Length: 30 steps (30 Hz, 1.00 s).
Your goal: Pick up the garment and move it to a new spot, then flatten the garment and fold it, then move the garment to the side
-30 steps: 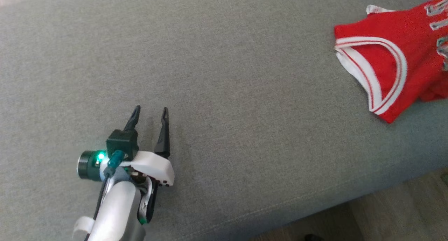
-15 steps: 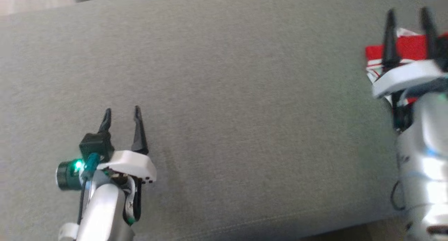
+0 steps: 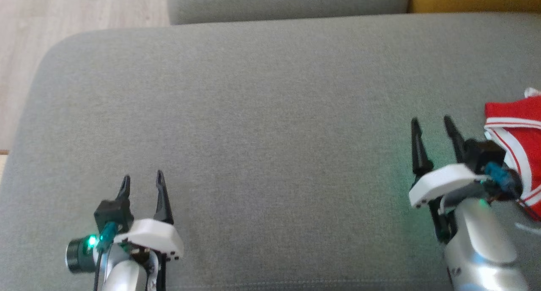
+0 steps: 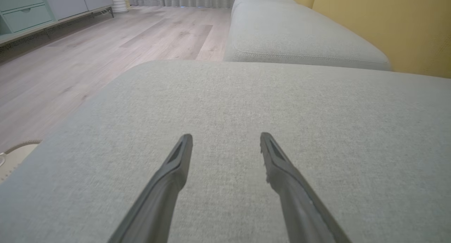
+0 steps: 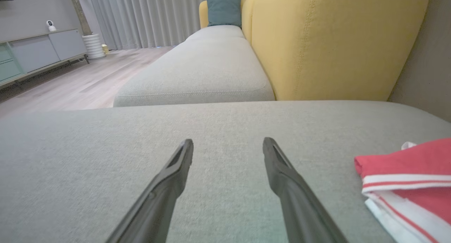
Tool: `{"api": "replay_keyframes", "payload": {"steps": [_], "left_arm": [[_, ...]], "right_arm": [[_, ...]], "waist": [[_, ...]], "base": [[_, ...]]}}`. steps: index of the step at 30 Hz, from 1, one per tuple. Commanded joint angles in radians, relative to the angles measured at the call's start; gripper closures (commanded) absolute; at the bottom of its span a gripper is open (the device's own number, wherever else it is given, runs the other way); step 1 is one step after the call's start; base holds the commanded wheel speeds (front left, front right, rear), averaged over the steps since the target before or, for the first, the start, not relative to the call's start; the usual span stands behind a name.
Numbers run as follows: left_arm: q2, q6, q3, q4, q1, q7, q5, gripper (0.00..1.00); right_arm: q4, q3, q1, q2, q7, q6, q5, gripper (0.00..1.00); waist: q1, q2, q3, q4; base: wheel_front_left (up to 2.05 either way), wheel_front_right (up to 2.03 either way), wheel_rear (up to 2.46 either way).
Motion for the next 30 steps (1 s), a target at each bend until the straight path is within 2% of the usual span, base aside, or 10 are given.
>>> {"api": "replay_keyframes", "payload": {"steps": [1,6,12,13,18,30], "left_arm": [[0.010,0.007,0.043,-0.022,-0.014,-0.012,0.001,0.00],[0.010,0.002,0.060,-0.040,0.013,-0.012,0.010,0.00],[0.010,-0.031,0.075,-0.066,0.028,-0.012,-0.034,0.00],[0.000,-0.036,0.035,-0.032,0.048,0.000,-0.035,1.00],[-0.009,-0.039,0.030,0.029,0.069,0.007,-0.050,1.00],[-0.007,-0.064,0.052,0.011,0.062,0.042,-0.187,1.00]], "right_arm": [[-0.025,0.035,-0.003,0.010,-0.011,-0.001,0.013,0.00],[-0.033,0.070,0.033,0.010,-0.011,-0.001,0.054,0.00],[-0.053,0.089,0.040,0.010,-0.011,-0.001,0.072,0.00],[-0.019,0.066,0.064,0.004,0.000,0.000,0.068,1.00],[0.033,0.064,0.101,0.009,0.007,0.000,0.080,1.00],[-0.013,0.051,0.120,0.010,0.043,0.000,0.226,1.00]], "waist": [[0.0000,-0.0001,-0.024,0.020],[0.0000,-0.0001,-0.047,0.026],[0.0000,-0.0001,-0.048,0.025],[0.0000,-0.0001,-0.048,0.025],[0.0000,-0.0001,-0.049,0.025],[0.0000,-0.0001,-0.053,0.024]], "base": [[0.00,0.00,0.00],[0.00,0.00,0.00],[0.00,0.00,0.00],[0.00,0.00,0.00],[0.00,0.00,0.00],[0.00,0.00,0.00]]}}
